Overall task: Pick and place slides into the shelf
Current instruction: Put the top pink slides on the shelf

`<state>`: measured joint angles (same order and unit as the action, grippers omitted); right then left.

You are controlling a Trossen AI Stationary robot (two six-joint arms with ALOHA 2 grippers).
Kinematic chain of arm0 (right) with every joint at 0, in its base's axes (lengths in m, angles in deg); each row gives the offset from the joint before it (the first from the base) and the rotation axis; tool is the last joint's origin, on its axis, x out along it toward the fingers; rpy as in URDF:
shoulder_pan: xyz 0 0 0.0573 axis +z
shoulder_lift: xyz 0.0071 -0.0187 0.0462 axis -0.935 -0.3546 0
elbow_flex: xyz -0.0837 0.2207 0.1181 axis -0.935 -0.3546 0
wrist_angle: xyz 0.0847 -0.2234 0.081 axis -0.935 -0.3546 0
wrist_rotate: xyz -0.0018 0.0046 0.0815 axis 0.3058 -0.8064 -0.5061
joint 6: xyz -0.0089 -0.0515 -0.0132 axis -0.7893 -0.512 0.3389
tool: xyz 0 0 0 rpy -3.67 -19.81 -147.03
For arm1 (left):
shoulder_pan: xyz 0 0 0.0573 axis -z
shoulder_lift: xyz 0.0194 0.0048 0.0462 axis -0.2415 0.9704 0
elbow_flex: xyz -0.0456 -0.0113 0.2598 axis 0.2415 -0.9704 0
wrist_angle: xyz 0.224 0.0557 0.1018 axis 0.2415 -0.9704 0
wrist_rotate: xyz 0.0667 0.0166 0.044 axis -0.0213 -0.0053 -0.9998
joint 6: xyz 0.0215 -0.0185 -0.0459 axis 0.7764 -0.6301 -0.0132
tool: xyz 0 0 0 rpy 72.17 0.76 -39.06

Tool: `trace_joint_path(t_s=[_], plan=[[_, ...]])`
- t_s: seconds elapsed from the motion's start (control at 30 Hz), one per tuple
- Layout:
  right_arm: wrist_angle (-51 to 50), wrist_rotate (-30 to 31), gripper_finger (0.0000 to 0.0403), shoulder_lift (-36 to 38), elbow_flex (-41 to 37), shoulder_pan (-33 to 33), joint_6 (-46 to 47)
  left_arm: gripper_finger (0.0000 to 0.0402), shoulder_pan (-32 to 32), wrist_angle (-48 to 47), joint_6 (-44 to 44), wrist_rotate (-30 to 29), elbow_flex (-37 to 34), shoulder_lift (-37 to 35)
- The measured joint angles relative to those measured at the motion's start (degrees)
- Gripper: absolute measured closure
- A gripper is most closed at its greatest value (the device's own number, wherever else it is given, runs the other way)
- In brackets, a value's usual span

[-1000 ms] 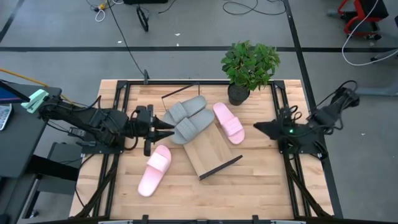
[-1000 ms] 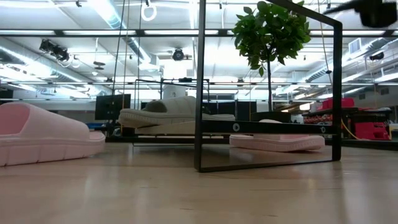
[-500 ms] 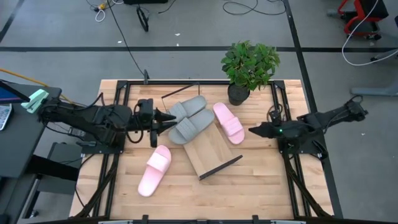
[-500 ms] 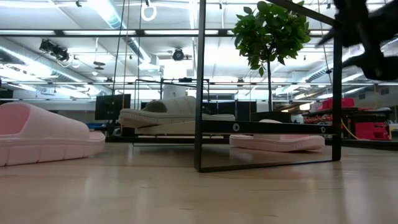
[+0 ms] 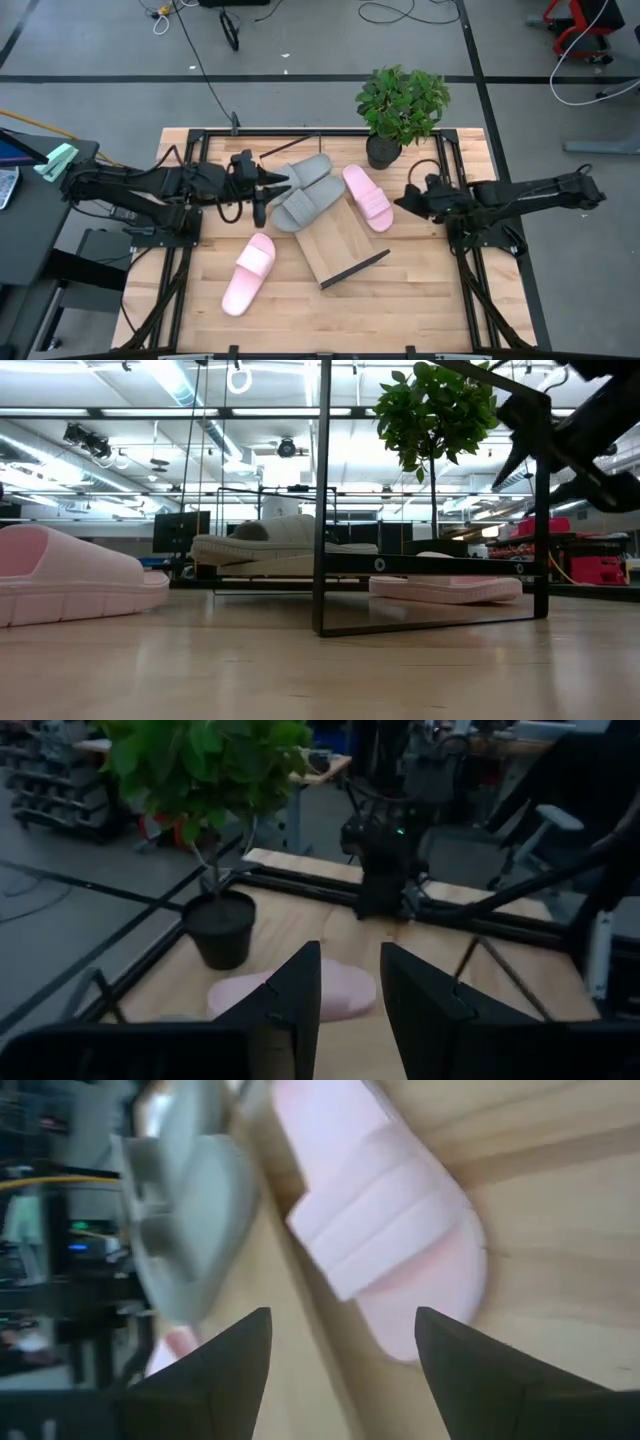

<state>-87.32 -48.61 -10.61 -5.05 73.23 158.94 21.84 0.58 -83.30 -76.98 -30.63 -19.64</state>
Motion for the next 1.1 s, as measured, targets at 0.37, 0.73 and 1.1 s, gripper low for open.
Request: trace_joint_path(t_s=[0.37,0.73,1.1], plan=[[9.5,-3.4,0.0149,-7.1,-3.3,-5.2,1.3,0.0296,-4.8,0.8,2.3,0.6,0.0,-0.1],[23.8,-2.3,0.0149,-7.0,-12.1,-6.4,5.7,0.0308,-7.4,3.2,0.4,0.7,0.0,-0.1],[23.9,-1.2,0.0149,-11.5,-12.1,-3.7,12.9,0.0321,-9.3,4.1,0.3,0.7,0.0,-0.1]])
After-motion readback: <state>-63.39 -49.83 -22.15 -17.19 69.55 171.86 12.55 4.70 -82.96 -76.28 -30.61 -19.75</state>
